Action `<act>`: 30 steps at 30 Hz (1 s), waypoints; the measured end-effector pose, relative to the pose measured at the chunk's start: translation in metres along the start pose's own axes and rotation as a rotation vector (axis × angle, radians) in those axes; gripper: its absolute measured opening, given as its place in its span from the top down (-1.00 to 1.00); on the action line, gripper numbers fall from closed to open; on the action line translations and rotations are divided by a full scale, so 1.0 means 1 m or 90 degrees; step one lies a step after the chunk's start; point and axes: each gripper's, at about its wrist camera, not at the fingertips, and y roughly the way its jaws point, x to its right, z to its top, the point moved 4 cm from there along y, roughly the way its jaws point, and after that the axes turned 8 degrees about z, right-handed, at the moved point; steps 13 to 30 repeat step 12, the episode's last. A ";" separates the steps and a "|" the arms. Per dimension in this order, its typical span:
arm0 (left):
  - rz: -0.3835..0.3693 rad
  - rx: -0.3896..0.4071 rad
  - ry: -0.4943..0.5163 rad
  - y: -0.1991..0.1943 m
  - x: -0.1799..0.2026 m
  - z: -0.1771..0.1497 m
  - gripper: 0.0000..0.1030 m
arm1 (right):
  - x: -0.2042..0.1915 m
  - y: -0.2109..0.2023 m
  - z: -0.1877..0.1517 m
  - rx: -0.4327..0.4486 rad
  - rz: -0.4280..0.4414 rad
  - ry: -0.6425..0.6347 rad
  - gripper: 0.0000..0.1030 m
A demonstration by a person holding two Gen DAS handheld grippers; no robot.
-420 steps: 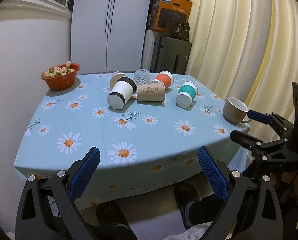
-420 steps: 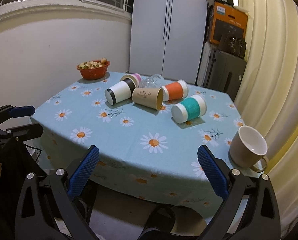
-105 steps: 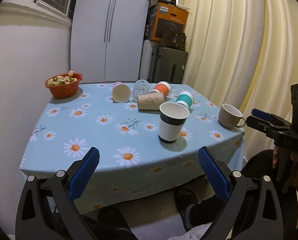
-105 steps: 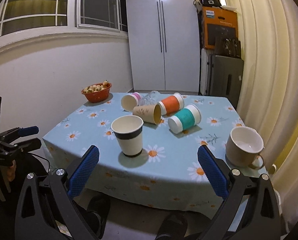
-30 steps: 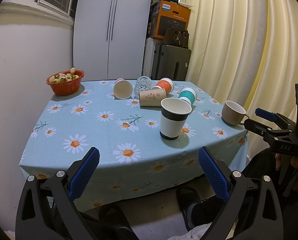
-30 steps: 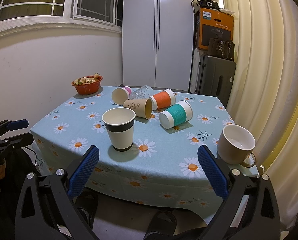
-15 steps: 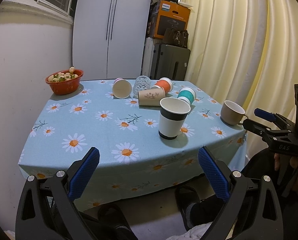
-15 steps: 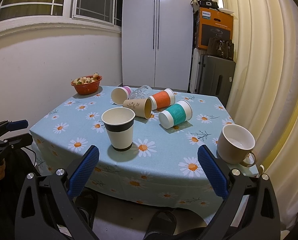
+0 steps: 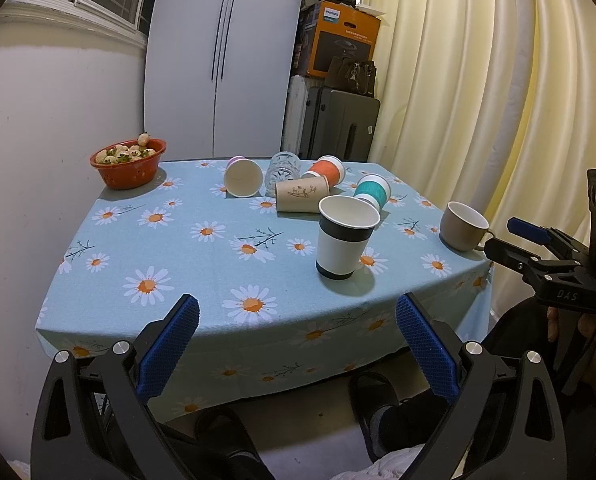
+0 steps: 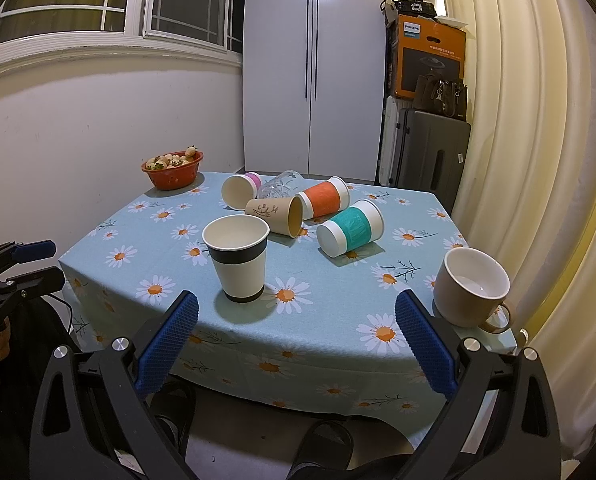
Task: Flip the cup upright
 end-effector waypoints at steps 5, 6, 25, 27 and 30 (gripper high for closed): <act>0.001 0.000 -0.001 0.000 0.000 0.000 -0.87 | -0.001 0.000 0.000 0.000 0.001 0.000 -0.90; 0.001 -0.001 -0.001 0.000 0.000 0.000 -0.87 | -0.001 0.000 0.000 0.000 0.000 0.000 -0.90; 0.002 -0.002 -0.001 0.000 0.001 0.000 -0.87 | 0.000 0.000 0.000 -0.001 0.000 -0.001 -0.90; 0.002 -0.002 -0.001 0.000 0.001 0.000 -0.87 | 0.000 0.000 0.000 -0.001 0.000 -0.001 -0.90; 0.002 -0.002 -0.001 0.000 0.001 0.000 -0.87 | 0.000 0.000 0.000 -0.001 0.000 -0.001 -0.90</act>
